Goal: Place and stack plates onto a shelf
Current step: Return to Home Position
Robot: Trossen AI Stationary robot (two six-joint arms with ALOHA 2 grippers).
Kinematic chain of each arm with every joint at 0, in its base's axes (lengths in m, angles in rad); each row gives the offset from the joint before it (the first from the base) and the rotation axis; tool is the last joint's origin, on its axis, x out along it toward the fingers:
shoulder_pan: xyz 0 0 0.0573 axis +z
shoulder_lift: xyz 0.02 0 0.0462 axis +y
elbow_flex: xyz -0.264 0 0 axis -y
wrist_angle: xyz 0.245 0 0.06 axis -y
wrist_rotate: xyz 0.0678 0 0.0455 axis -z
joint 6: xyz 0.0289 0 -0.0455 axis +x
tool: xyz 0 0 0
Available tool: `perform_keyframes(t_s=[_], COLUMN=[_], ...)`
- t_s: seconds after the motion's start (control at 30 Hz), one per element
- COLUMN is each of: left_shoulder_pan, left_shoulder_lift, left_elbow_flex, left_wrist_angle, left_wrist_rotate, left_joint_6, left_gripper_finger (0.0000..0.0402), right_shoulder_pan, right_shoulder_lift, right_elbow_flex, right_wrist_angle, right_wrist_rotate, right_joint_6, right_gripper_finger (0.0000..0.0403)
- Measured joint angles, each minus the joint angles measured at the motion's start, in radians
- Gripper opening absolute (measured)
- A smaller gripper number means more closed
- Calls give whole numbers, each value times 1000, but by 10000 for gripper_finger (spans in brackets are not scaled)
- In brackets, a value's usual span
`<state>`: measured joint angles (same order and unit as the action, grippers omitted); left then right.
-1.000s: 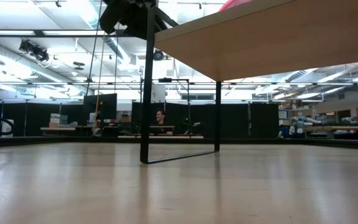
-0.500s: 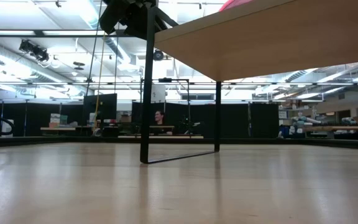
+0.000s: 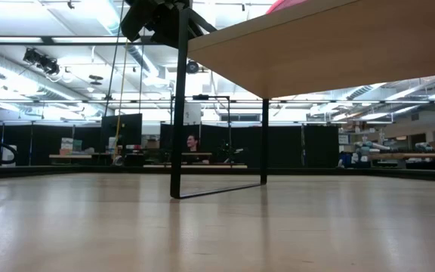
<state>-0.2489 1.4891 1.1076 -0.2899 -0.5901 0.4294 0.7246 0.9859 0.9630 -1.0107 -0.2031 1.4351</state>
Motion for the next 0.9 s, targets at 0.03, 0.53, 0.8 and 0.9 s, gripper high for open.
perform_keyframes(t_s=[0.03, 0.53, 0.8, 0.9], left_shoulder_pan=[0, 0, 1, 5], left_shoulder_lift=[0, 0, -16, -26], left_elbow_flex=[0, 0, 0, -2], left_wrist_angle=[0, 0, 29, 92], left_wrist_rotate=[0, -13, -54, -30], left_joint_6=[0, 12, 17, 52], left_gripper_finger=[141, 141, 141, 141], right_shoulder_pan=[0, -1, -49, -96], right_shoulder_lift=[0, 0, 0, 0], right_elbow_flex=[0, 0, 0, 0], right_wrist_angle=[0, -12, -25, -24], right_wrist_rotate=[0, 59, 99, 156], right_joint_6=[-7, -59, -147, -212], right_gripper_finger=[127, 117, 81, 73])
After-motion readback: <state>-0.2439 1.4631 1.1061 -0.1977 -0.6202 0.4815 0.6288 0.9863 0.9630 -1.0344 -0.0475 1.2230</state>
